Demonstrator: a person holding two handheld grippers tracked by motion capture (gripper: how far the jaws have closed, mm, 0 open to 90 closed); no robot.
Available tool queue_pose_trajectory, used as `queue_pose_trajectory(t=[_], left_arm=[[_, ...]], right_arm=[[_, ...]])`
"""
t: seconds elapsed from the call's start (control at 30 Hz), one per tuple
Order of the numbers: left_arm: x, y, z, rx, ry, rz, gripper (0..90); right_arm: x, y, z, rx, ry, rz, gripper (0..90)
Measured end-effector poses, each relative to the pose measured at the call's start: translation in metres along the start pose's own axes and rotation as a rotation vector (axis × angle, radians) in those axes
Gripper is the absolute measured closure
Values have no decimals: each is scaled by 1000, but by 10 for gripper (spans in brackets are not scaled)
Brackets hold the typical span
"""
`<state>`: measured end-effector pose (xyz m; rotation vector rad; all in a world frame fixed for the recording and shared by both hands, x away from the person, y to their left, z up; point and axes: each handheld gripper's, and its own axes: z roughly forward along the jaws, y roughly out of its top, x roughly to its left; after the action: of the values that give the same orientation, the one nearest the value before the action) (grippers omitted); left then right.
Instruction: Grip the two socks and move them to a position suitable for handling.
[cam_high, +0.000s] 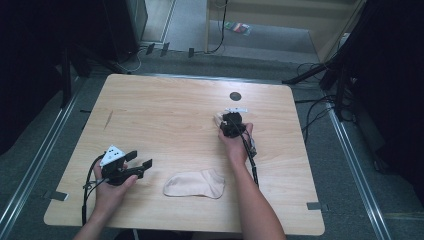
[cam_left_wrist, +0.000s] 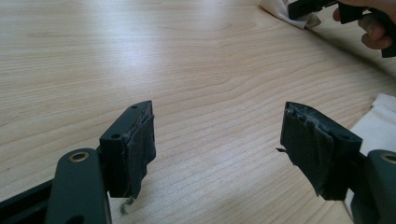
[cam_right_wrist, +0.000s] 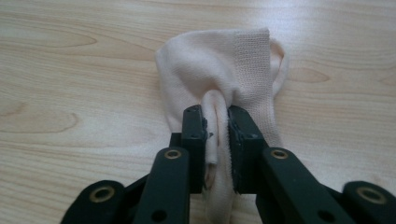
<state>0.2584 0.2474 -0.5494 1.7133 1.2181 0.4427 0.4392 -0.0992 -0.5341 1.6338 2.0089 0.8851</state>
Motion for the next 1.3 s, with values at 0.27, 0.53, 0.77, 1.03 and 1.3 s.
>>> queue_pose_trajectory(t=[0.27, 0.53, 0.77, 1.03, 1.3], left_arm=[[0, 0, 0, 0, 8, -1, 266], [0, 0, -1, -11, 11, -8, 266], [0, 0, -1, -10, 10, -9, 265], [0, 0, 0, -9, 11, -8, 265], [0, 0, 0, -4, 11, -7, 266]], right_arm=[[49, 1, -50, -90, 112, -112, 811], [106, -25, -60, -49, 230, -195, 810], [123, -40, -46, -11, 234, -234, 657], [88, -22, -58, -90, 287, -101, 621], [75, -26, -39, -11, 312, -170, 557]])
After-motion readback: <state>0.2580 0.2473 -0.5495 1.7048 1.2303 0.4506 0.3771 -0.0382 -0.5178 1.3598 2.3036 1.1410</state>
